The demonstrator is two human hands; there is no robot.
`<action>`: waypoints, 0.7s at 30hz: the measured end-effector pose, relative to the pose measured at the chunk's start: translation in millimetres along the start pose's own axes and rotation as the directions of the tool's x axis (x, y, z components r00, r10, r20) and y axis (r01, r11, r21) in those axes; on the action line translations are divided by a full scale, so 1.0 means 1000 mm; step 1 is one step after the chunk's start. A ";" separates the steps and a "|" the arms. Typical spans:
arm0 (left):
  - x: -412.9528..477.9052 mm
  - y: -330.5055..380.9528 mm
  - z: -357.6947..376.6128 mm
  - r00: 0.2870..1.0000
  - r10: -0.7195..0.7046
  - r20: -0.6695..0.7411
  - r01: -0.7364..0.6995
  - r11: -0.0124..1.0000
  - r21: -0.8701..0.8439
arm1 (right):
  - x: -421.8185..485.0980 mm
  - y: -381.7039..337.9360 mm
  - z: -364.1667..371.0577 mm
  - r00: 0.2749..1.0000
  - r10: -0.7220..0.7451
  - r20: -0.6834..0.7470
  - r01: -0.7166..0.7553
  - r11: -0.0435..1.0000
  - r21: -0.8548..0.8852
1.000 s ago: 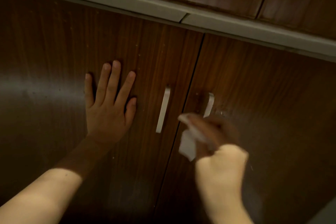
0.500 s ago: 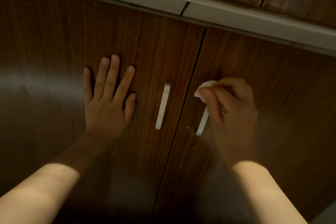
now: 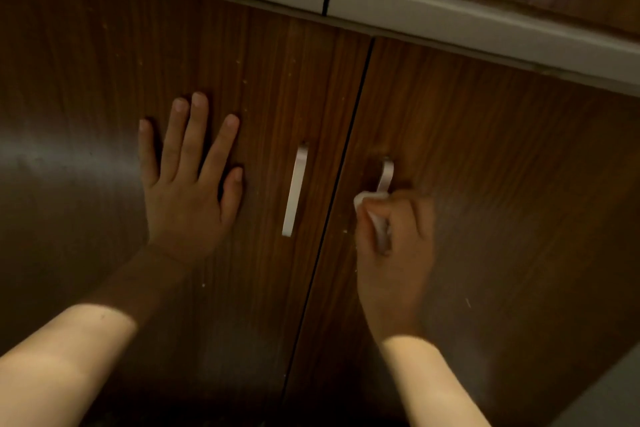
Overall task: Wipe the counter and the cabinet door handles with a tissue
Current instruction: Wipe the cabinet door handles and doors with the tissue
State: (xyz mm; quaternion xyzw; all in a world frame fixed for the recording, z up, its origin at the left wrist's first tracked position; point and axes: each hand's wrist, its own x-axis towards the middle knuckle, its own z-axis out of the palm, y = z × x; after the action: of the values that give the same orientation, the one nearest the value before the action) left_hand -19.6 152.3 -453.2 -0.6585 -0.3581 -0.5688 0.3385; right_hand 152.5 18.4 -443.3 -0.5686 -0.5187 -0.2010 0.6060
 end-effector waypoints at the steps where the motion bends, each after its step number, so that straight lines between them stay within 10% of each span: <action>1: 0.000 0.000 -0.001 1.000 -0.003 0.002 0.003 1.000 -0.005 | -0.007 0.003 0.003 1.000 -0.011 -0.009 0.012 1.000 0.010; 12: 0.002 0.000 -0.008 0.996 -0.023 0.090 0.029 0.998 -0.060 | -0.025 0.000 0.013 0.998 0.056 -0.022 -0.057 0.997 -0.047; 21: 0.003 0.001 -0.008 0.994 -0.026 0.108 0.033 0.998 -0.059 | -0.017 0.010 -0.024 0.944 -0.012 0.329 0.023 0.999 -0.029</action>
State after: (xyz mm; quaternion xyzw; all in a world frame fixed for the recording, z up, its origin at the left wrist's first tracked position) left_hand -23.0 145.2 -449.5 -0.6928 -0.3681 -0.5480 0.2902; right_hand 164.1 -6.6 -457.8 -0.5991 -0.6141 -0.1173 0.5002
